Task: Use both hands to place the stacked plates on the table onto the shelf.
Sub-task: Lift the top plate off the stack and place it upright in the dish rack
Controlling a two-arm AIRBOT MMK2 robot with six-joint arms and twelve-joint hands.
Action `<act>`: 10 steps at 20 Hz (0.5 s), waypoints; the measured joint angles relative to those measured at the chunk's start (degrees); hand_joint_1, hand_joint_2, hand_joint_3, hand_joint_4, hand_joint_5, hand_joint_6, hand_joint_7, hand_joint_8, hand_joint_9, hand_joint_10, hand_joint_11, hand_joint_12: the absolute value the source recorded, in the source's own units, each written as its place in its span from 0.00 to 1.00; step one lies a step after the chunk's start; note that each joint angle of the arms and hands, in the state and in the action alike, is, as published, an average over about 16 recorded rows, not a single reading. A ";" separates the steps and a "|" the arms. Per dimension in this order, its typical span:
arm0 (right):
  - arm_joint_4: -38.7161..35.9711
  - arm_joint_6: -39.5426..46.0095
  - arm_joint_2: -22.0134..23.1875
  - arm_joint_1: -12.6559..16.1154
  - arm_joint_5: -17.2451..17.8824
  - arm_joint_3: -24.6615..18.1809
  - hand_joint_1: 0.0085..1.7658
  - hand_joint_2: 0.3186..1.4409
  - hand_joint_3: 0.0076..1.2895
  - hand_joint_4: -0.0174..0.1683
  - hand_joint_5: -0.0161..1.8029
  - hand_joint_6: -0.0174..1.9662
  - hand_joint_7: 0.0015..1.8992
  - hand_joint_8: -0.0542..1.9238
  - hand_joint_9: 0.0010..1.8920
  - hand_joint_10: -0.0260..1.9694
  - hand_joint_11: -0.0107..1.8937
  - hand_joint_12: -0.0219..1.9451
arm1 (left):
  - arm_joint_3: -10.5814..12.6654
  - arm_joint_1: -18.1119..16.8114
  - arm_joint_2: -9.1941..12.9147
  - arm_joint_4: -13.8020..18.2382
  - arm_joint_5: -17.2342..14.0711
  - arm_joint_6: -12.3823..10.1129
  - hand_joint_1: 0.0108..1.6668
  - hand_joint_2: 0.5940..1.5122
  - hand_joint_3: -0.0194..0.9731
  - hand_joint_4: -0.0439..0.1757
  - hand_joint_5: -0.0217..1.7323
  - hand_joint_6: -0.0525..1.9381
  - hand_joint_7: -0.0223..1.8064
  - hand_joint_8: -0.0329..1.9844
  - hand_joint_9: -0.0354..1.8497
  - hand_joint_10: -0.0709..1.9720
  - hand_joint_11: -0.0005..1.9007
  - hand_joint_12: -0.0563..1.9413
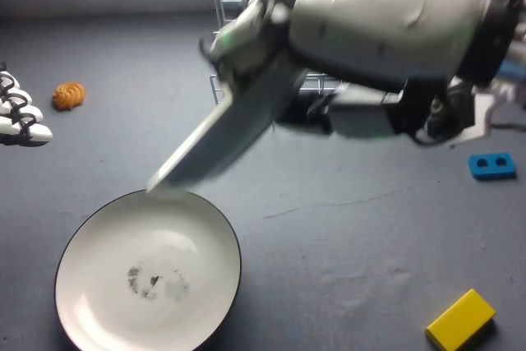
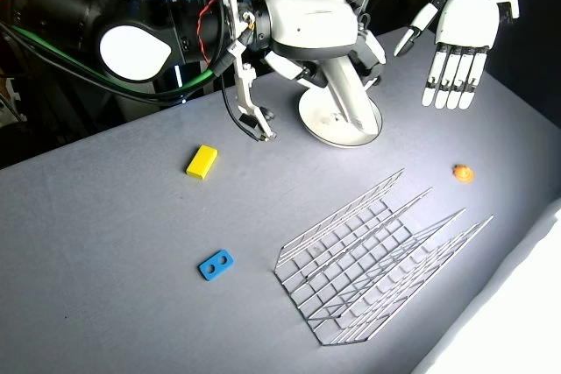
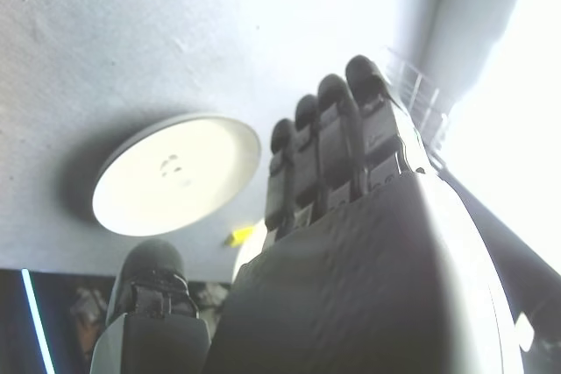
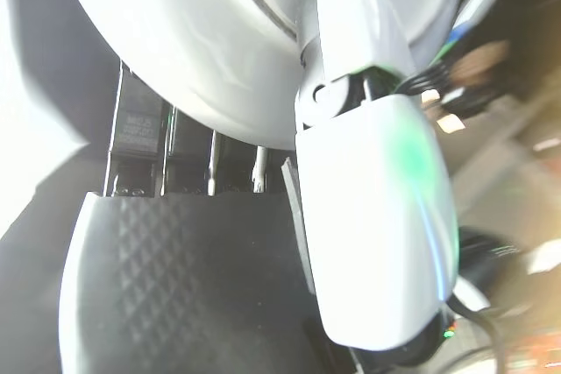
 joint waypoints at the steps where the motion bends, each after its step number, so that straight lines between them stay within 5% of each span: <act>1: 0.79 0.76 0.42 0.75 -0.31 0.15 0.76 0.61 0.00 0.09 0.48 0.55 0.54 0.48 0.50 0.61 0.40 0.68 | -0.05 -0.01 0.00 0.01 -0.04 0.00 0.00 0.62 0.03 0.22 0.11 0.04 0.11 0.02 0.11 0.04 0.01 0.23; 10: 9.62 6.92 2.73 6.85 -5.22 3.75 0.76 0.61 0.00 0.09 0.48 0.54 0.54 0.48 0.50 0.61 0.40 0.67 | -0.98 -0.06 0.00 0.61 -3.18 0.11 0.00 0.64 0.03 0.22 0.11 0.03 0.11 0.02 0.11 0.04 0.01 0.21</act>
